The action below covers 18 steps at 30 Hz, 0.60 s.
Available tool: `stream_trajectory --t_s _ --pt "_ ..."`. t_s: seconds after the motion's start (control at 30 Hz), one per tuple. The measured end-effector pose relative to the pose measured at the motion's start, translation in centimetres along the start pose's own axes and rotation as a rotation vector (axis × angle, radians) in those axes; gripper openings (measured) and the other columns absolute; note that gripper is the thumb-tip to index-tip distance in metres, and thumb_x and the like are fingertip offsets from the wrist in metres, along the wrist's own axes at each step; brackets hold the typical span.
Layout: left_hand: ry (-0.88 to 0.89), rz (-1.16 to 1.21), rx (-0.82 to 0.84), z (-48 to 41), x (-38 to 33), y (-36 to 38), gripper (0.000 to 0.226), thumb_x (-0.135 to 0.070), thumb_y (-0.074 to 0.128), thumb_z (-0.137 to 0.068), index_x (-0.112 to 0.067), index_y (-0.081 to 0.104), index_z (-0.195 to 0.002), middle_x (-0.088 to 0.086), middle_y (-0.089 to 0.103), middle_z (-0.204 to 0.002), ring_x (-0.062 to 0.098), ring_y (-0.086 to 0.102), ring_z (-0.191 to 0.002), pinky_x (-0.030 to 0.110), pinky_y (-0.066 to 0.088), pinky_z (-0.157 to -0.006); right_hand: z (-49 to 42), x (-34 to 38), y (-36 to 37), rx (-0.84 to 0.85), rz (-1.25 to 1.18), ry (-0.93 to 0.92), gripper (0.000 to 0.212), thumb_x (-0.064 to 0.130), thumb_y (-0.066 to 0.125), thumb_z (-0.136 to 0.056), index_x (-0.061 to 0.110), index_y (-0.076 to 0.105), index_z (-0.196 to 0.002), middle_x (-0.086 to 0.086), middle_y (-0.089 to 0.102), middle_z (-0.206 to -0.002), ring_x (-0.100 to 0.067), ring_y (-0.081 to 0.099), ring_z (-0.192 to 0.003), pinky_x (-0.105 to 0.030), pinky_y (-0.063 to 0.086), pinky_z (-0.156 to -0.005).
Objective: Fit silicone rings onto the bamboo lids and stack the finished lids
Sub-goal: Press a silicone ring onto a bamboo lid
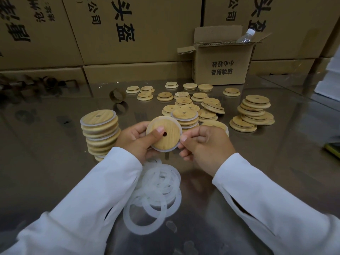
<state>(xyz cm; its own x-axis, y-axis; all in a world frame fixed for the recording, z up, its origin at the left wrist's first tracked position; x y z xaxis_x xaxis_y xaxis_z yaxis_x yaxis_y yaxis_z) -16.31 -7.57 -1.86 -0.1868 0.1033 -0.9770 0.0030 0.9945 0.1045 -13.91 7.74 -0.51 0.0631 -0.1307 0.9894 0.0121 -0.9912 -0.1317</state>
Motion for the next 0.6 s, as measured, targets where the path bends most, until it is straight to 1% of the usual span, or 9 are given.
stream_trajectory --t_s 0.1,0.17,0.23,0.3,0.37,0.43,0.47,0.53,0.6 --pt "-0.03 0.039 -0.011 0.0 0.0 -0.1 0.031 -0.028 0.066 -0.058 -0.012 0.066 -0.085 0.0 0.072 -0.071 0.015 0.07 -0.069 0.025 0.056 -0.056 0.0 0.0 0.0 0.005 -0.042 0.019 0.009 0.01 0.061 -0.087 0.014 0.061 -0.078 0.0 0.065 -0.063 -0.003 0.055 -0.042 -0.015 0.049 -0.046" --pt "-0.044 0.063 -0.021 0.0 0.1 -0.1 0.031 -0.026 0.065 -0.059 -0.011 0.066 -0.086 0.002 0.072 -0.073 0.016 0.07 -0.071 0.026 0.057 -0.058 -0.3 -0.2 -0.4 -0.038 -0.066 0.037 0.003 0.016 0.062 -0.087 0.016 0.059 -0.086 0.001 0.066 -0.065 -0.005 0.055 -0.042 -0.017 0.049 -0.046" --pt "-0.046 0.059 -0.017 0.0 0.1 -0.1 0.03 -0.026 0.065 -0.059 -0.011 0.067 -0.085 0.001 0.072 -0.071 0.015 0.07 -0.069 0.026 0.057 -0.058 -0.5 -0.2 -0.8 -0.094 -0.037 0.023 0.008 0.026 0.061 -0.087 0.022 0.056 -0.091 0.002 0.066 -0.069 -0.004 0.058 -0.045 -0.023 0.05 -0.054" --pt "-0.05 0.038 0.024 0.2 0.0 0.3 0.029 -0.024 0.065 -0.059 -0.011 0.066 -0.085 0.001 0.072 -0.069 0.014 0.07 -0.067 0.026 0.057 -0.056 -0.6 0.0 -0.8 -0.08 0.045 -0.031 0.012 0.033 0.062 -0.085 0.028 0.056 -0.093 0.005 0.067 -0.073 -0.004 0.063 -0.056 -0.027 0.051 -0.064" --pt "-0.057 0.032 0.077 0.5 0.0 0.9 0.029 -0.022 0.064 -0.061 -0.01 0.066 -0.087 0.003 0.072 -0.07 0.015 0.069 -0.066 0.026 0.057 -0.055 -0.4 0.5 -0.4 -0.019 0.125 -0.093 0.008 0.03 0.064 -0.084 0.028 0.06 -0.09 0.005 0.067 -0.075 -0.008 0.064 -0.067 -0.028 0.051 -0.069" --pt "-0.061 0.039 0.102 0.7 -0.1 1.1 0.032 -0.024 0.065 -0.061 -0.01 0.066 -0.09 0.005 0.073 -0.075 0.017 0.07 -0.071 0.025 0.056 -0.057 -0.3 1.0 -0.4 -0.007 0.137 -0.141 0.003 0.024 0.065 -0.084 0.023 0.065 -0.087 0.004 0.068 -0.075 -0.01 0.063 -0.07 -0.027 0.052 -0.071" --pt "-0.062 0.045 0.109 0.7 -0.1 1.2 0.034 -0.026 0.065 -0.062 -0.011 0.067 -0.092 0.006 0.074 -0.079 0.018 0.071 -0.075 0.025 0.056 -0.059 -0.4 1.2 -0.8 -0.033 0.12 -0.155 0.002 0.023 0.065 -0.084 0.023 0.066 -0.086 0.003 0.068 -0.076 -0.01 0.064 -0.07 -0.026 0.053 -0.072" --pt "-0.055 0.048 0.113 0.7 -0.2 1.3 0.037 -0.03 0.065 -0.063 -0.014 0.066 -0.096 0.004 0.074 -0.085 0.018 0.071 -0.079 0.023 0.055 -0.06 -0.7 1.5 -2.3 -0.149 0.033 -0.151 0.002 0.021 0.064 -0.085 0.023 0.065 -0.086 0.003 0.068 -0.078 -0.01 0.064 -0.072 -0.026 0.054 -0.074" --pt "-0.046 0.043 0.098 0.6 -0.3 1.2 0.039 -0.034 0.064 -0.062 -0.017 0.064 -0.098 0.001 0.074 -0.085 0.016 0.071 -0.079 0.022 0.055 -0.059 -1.3 1.4 -4.6 -0.311 -0.089 -0.122 0.003 0.022 0.062 -0.087 0.02 0.064 -0.088 0.002 0.066 -0.073 -0.006 0.062 -0.064 -0.022 0.054 -0.068"
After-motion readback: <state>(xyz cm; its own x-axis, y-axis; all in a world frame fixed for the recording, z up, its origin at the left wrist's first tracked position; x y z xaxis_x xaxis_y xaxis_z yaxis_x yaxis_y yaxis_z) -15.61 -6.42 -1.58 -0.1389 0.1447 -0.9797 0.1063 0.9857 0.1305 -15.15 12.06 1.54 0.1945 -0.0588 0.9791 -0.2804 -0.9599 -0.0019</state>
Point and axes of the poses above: each hand's wrist, its own z-axis away from the middle knuckle, its own y-axis out of the palm, x = y × z, the point moved 7 cm from there along -z, towards the middle knuckle
